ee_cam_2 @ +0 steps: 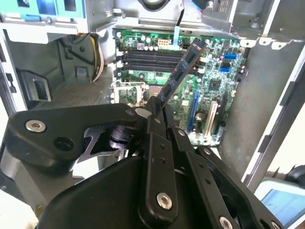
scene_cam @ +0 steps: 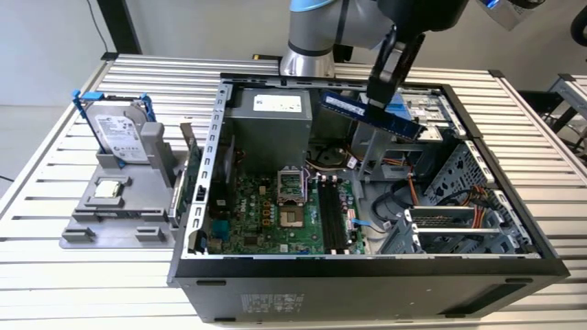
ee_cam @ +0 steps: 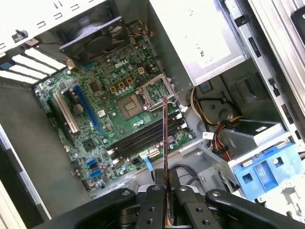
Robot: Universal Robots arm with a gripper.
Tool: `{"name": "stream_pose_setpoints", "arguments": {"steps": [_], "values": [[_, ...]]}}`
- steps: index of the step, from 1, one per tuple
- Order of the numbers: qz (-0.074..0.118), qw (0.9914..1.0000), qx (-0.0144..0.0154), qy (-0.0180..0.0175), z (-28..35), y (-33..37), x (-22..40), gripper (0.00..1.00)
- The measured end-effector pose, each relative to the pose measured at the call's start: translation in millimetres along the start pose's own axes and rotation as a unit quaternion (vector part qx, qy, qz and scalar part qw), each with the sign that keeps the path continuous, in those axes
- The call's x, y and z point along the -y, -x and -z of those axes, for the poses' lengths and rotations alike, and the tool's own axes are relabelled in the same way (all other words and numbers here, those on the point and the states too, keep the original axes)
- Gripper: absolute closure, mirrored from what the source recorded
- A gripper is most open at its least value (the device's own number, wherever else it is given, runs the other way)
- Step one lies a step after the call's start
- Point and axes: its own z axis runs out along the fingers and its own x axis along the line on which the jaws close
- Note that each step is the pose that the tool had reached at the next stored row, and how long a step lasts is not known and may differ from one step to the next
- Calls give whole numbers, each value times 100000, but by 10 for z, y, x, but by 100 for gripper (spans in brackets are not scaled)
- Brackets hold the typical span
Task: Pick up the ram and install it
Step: 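Insert the ram into the slot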
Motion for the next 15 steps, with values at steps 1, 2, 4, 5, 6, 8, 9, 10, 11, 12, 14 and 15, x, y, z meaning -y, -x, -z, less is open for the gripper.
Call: {"name": "stream_pose_setpoints", "arguments": {"steps": [1, 2, 4, 5, 6, 8, 9, 10, 11, 12, 14, 15], "values": [[-881, 99996, 33, -12, 0, 0, 0, 100], [-1760, 99984, 67, -22, 0, 0, 0, 100], [-3523, 99938, 137, -45, 0, 0, 0, 100], [-4401, 99903, 173, -56, 0, 0, 0, 100], [-5261, 99861, 207, -67, 0, 0, 0, 100], [-6998, 99754, 272, -89, 0, 0, 0, 100], [-7821, 99693, 306, -102, 0, 0, 0, 100], [-8714, 99619, 340, -112, 0, 0, 0, 100], [-9564, 99541, 374, -124, 0, 0, 0, 100], [-10439, 99453, 410, -134, -1, 0, 0, 100], [-12118, 99262, 477, -156, -1, 0, 0, 100], [-13050, 99143, 512, -168, -1, 0, 0, 100]]}}
